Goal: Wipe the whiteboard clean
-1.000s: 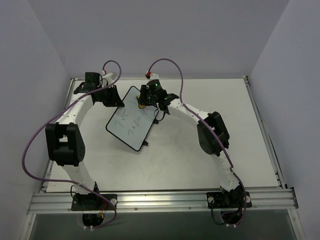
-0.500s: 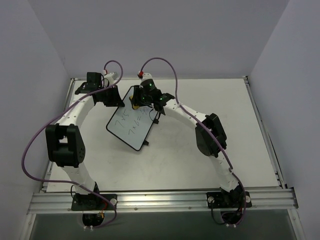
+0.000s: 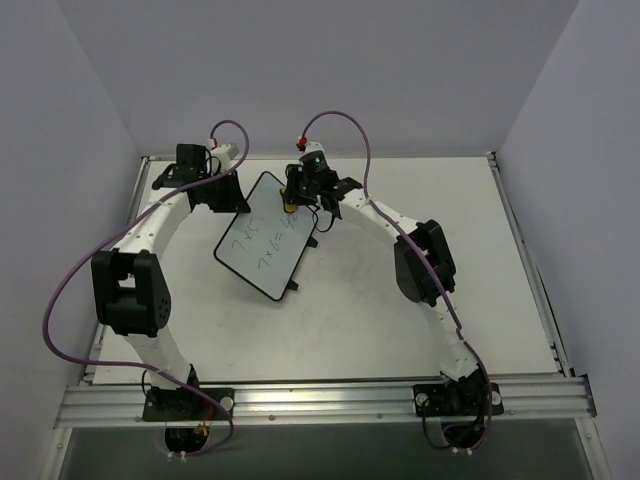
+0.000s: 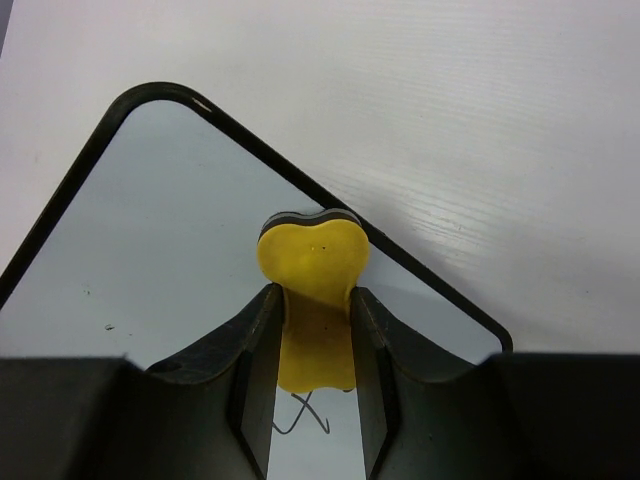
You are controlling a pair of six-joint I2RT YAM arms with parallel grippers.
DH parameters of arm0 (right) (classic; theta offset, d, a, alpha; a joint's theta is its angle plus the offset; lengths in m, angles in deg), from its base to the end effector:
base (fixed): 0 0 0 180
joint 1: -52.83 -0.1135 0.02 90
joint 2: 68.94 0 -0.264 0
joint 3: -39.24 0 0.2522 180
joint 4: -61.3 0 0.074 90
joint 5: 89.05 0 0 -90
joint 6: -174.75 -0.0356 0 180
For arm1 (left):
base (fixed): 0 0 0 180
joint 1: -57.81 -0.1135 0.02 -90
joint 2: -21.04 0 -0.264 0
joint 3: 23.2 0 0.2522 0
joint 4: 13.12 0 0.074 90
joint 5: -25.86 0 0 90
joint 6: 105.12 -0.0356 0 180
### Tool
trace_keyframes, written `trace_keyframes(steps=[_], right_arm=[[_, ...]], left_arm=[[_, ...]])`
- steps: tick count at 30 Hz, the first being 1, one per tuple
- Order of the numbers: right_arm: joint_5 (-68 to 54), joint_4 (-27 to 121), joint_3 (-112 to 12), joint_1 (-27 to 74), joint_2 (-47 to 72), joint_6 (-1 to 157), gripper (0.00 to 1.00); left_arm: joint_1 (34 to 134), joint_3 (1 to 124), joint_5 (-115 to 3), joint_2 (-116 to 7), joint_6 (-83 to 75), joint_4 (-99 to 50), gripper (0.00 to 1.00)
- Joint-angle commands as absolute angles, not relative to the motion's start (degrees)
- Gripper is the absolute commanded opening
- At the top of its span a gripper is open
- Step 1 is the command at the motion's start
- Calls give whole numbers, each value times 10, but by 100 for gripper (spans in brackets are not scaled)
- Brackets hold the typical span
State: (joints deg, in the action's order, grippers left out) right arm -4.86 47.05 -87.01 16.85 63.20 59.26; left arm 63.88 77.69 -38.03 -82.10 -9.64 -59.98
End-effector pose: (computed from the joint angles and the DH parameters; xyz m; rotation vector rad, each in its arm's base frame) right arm 0.4435 0.3265 0.2457 -0.2542 1.9913 0.8036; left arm 0.3975 -0.0580 0.2806 0.2200 2.4013 -0.6443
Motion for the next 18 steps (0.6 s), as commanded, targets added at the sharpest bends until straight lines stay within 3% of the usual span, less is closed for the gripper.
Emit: trace_keyframes(steps=[1, 9, 18], right_arm=[[-35, 446, -873, 153, 637, 604, 13], [-30, 464, -881, 99, 622, 606, 13], [-13, 531, -802, 33, 575, 589, 13]], left_arm=[[663, 759, -395, -817, -129, -603, 2], [670, 758, -402, -816, -132, -601, 2], [672, 756, -409, -814, -131, -602, 2]])
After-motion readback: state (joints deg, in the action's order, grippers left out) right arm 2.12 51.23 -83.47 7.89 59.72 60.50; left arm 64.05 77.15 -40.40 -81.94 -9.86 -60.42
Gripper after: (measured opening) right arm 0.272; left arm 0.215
